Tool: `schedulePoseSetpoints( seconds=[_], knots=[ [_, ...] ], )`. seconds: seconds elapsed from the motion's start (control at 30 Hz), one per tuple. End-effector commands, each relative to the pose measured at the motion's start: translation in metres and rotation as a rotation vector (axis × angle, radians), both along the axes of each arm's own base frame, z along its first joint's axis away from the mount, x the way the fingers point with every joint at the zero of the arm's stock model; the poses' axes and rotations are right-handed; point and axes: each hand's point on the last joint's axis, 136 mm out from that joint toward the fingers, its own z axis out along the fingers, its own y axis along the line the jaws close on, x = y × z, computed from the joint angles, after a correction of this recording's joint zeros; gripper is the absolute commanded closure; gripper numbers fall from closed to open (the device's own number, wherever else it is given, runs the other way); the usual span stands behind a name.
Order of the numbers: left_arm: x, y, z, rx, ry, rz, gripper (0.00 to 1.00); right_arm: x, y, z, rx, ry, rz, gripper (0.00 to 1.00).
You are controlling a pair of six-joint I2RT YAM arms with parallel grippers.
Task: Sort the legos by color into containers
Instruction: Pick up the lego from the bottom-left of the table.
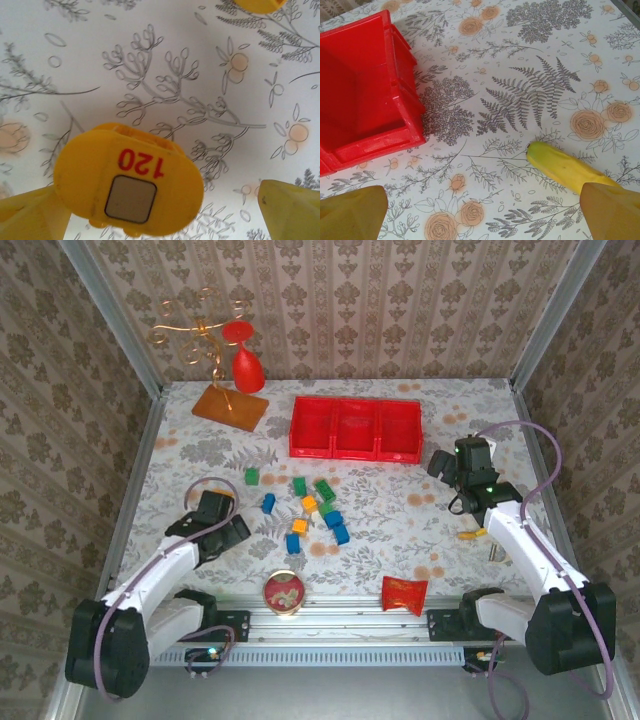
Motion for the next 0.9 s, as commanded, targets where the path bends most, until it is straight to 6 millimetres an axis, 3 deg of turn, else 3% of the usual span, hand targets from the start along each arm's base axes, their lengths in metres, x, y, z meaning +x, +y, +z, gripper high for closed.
schedulePoseSetpoints(
  seconds=[0.0,0.27,0.4,0.7,0.87],
  knots=[
    [0.022,-0.01,0.002,-0.014,-0.064,-0.046,0.06,0.001,0.004,0.01,0.027,-0.039,0.001,0.0],
    [0.049,-0.018,0.002,0.032,-0.056,-0.128,0.18,0.0,0.008,0.009,0.038,-0.034,0.008,0.0],
    [0.041,-0.012,-0.005,0.054,0.003,-0.102,0.26,-0.004,0.007,0.009,0.038,-0.028,0.003,0.0],
    [0.015,0.006,-0.011,0.13,0.088,-0.059,0.28,-0.004,0.008,0.014,0.05,-0.046,-0.002,0.0],
    [0.016,0.005,-0.015,0.135,0.103,-0.063,0.31,-0.003,0.01,0.013,0.063,-0.046,-0.001,0.0]
  ],
)
